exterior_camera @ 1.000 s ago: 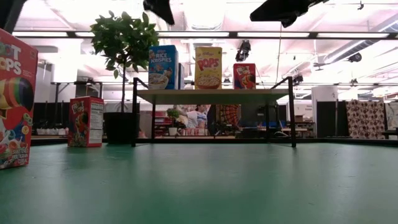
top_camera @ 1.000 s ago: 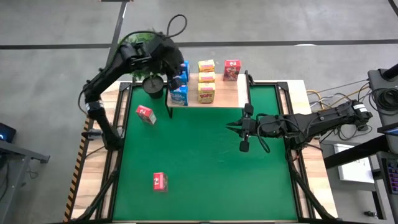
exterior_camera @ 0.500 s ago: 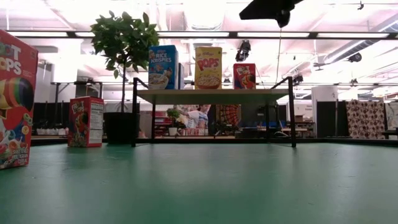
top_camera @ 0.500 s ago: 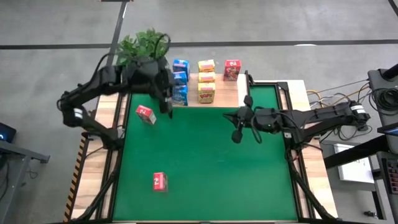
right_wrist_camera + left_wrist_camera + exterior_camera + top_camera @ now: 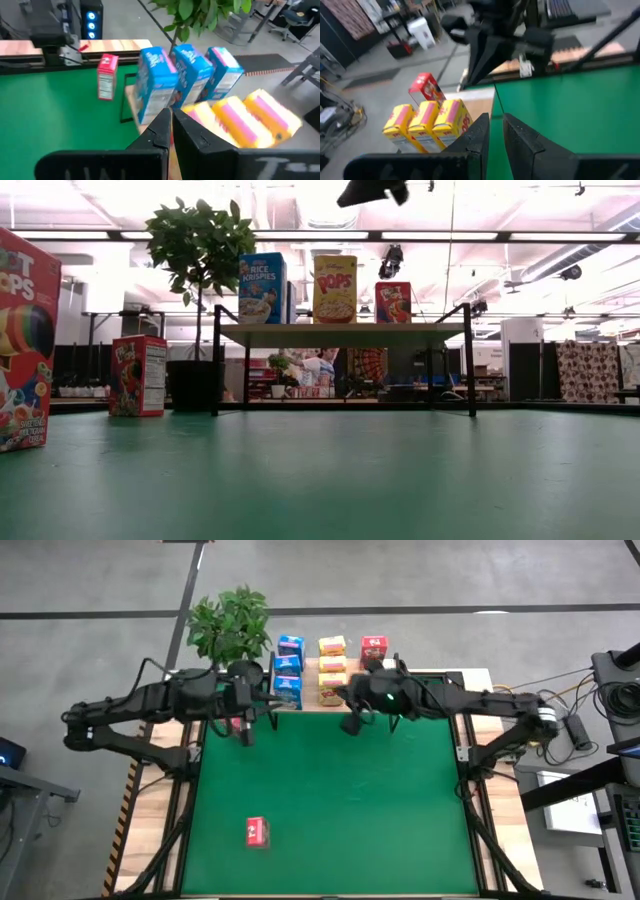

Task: Stack cereal on shelf
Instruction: Put the blue cereal box on the shelf

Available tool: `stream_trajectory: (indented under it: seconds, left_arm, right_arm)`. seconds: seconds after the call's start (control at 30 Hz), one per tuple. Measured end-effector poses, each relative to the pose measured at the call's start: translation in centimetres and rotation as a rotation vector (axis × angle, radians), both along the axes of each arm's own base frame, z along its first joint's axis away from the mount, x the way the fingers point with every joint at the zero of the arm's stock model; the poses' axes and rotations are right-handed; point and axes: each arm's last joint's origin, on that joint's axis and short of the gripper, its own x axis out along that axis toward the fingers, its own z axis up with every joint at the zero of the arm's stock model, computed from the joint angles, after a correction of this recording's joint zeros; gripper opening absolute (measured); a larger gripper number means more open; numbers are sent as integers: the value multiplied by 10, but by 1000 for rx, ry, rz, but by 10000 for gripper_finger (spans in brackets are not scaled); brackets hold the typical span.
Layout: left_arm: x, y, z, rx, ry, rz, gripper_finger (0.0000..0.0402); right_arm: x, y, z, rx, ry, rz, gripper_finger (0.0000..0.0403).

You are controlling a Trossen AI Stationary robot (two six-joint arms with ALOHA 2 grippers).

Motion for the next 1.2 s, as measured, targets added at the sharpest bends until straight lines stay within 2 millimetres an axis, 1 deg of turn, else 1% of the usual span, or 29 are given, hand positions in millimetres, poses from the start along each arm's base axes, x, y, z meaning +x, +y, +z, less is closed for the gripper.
stream_trajectory:
  seconds: [0.2,0.4,0.63,0.73,0.77,0.9,1.03,1.2]
  left_arm:
    - [-19,-1,-14,20,-112,-3,39]
    - [-29,-2,-29,49,-130,-9,39]
    - [-39,-2,-41,84,-139,-16,39]
    - [-44,-2,-47,89,-160,-16,39]
    - [-45,-2,-49,89,-163,-16,39]
    - [-50,-3,-60,90,-176,-15,39]
    - [-54,-3,-69,93,-208,-13,39]
    - [-60,-3,-80,97,-224,-12,39]
  right_arm:
    - [34,-39,17,-20,66,-32,8]
    - [59,-77,31,1,74,-34,8]
    - [83,-115,33,19,85,-81,8]
    - [90,-128,30,22,92,-101,8]
    - [93,-132,26,22,91,-106,8]
    - [97,-144,17,22,92,-123,8]
    - [93,-153,17,45,74,-114,8]
    - [91,-159,18,38,68,-117,8]
